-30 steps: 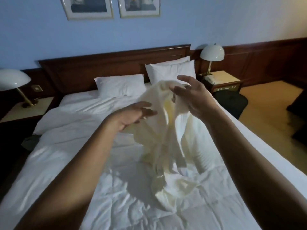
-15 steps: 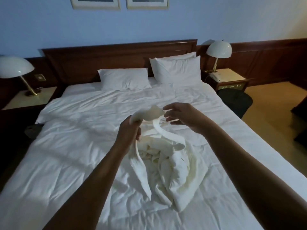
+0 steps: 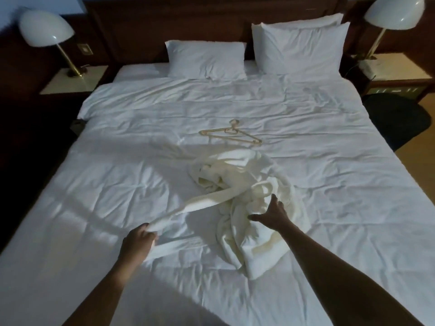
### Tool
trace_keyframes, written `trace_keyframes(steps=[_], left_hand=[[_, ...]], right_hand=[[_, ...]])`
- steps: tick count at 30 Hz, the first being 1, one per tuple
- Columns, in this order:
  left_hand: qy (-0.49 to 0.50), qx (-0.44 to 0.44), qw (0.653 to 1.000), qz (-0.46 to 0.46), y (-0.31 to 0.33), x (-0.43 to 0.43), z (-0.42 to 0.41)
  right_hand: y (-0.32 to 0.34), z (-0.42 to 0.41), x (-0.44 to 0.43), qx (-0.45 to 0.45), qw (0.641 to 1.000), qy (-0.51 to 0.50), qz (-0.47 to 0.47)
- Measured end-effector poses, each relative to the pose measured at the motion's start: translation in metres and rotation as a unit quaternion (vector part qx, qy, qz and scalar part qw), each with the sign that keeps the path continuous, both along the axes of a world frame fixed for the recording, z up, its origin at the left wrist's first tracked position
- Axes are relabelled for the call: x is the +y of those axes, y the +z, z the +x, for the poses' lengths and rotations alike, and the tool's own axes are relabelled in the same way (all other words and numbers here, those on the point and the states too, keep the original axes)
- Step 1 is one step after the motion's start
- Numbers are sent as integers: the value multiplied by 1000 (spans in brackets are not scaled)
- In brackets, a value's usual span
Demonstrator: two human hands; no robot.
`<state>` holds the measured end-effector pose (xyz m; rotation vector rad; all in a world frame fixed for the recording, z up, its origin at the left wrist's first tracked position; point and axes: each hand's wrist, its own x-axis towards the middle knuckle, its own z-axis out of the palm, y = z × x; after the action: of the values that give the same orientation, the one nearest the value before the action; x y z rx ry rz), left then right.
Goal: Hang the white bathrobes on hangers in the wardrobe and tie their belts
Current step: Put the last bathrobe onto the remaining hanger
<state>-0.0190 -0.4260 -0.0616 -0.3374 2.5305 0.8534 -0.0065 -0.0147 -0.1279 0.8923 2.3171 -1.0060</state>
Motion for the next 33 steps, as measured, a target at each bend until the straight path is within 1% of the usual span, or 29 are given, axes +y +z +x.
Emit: trace_keyframes(steps=[3, 5, 7, 9, 11, 12, 13, 14, 15, 16, 17, 18, 20, 21, 22, 23, 24, 25, 26, 27, 28, 29, 30, 32, 33], left_hand=[[21, -45, 998, -27, -18, -17, 18], [35, -49, 998, -30, -20, -18, 26], [30, -57, 997, -38, -21, -15, 33], [22, -58, 997, -39, -23, -8, 34], [7, -35, 999, -24, -23, 8, 29], [12, -41, 999, 9, -19, 22, 22], [33, -58, 995, 80, -14, 37, 16], [85, -106, 975, 177, -9, 56, 9], [136, -164, 936, 280, -3, 75, 3], [160, -207, 905, 337, 1, 89, -1], [156, -221, 882, 385, 3, 100, -4], [122, -219, 887, 388, 2, 104, -6], [81, -185, 910, 361, -7, 98, -4], [95, -186, 912, 353, -15, 91, -3], [111, -189, 911, 349, -22, 81, 0], [121, -189, 907, 356, -28, 71, 5], [128, -189, 901, 369, -36, 57, 11], [141, -189, 897, 373, -43, 45, 16], [161, -183, 895, 373, -47, 32, 21], [183, -173, 892, 375, -53, 20, 24], [206, -165, 887, 380, -57, 9, 29], [231, -157, 882, 379, -59, 0, 33], [256, -145, 878, 377, -62, -8, 35], [277, -125, 883, 357, -69, -23, 39], [277, -120, 893, 335, -70, -28, 40]], right_hand=[[-20, -10, -15, 26, 998, -48, -21], [-22, -10, -23, 72, 995, -61, -22], [-11, -9, -29, 129, 988, -76, -38], [13, -6, -37, 171, 982, -67, -48], [39, 7, -52, 222, 974, -12, -38], [51, 17, -62, 258, 965, 32, -35], [60, 29, -74, 297, 951, 80, -43], [68, 40, -90, 324, 935, 132, -62], [75, 51, -108, 331, 922, 184, -87], [79, 60, -124, 319, 913, 229, -113], [79, 67, -136, 296, 907, 262, -141], [77, 73, -143, 265, 905, 287, -169], [67, 77, -139, 213, 905, 301, -211], [58, 77, -130, 207, 909, 283, -224], [48, 75, -117, 213, 918, 242, -231], [34, 71, -100, 227, 932, 177, -220], [18, 64, -82, 237, 949, 101, -184], [0, 56, -63, 232, 964, 27, -128], [-17, 49, -43, 200, 978, -31, -52], [-31, 44, -28, 142, 987, -73, 10], [-51, 41, -14, 76, 991, -111, 28], [-67, 43, -5, 26, 989, -142, 14], [-83, 46, -2, -4, 984, -175, -28], [-109, 55, -6, -34, 958, -238, -157], [-116, 59, -14, -49, 947, -247, -200]])
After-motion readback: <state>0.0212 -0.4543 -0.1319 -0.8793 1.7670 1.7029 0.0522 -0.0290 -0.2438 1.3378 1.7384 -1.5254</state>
